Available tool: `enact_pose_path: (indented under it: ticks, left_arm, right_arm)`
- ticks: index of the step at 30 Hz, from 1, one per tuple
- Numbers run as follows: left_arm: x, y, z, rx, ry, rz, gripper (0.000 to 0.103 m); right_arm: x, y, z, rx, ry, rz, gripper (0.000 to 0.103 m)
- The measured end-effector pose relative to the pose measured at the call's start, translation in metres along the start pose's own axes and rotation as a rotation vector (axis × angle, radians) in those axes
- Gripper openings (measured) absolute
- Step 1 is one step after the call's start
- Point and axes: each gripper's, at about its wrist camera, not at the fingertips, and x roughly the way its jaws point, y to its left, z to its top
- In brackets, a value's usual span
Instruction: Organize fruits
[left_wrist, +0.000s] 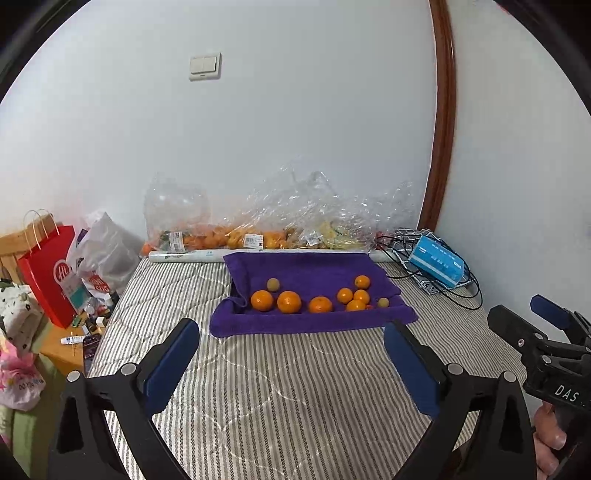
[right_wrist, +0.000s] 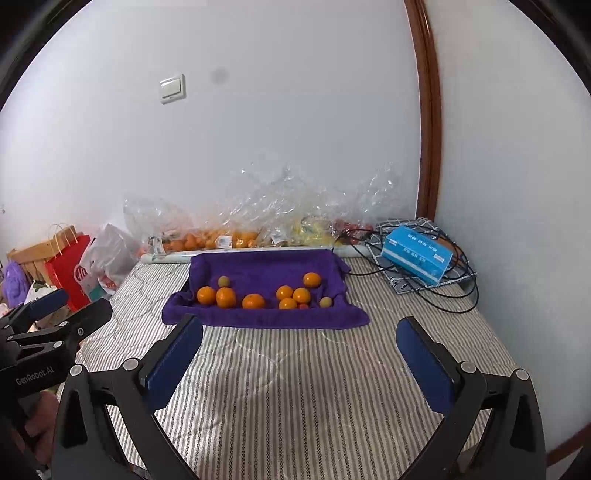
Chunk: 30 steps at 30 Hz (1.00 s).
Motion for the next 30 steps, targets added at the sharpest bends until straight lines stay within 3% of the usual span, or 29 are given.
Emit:
enact_pose_path:
  ticks: [30]
  left_arm:
    - [-0.0012, 0.0003, -0.0002, -0.006, 0.007, 0.01, 0.101]
  right_arm:
    - [-0.0038, 0.0037, -0.0034, -0.019, 0.004, -0.013, 0.103]
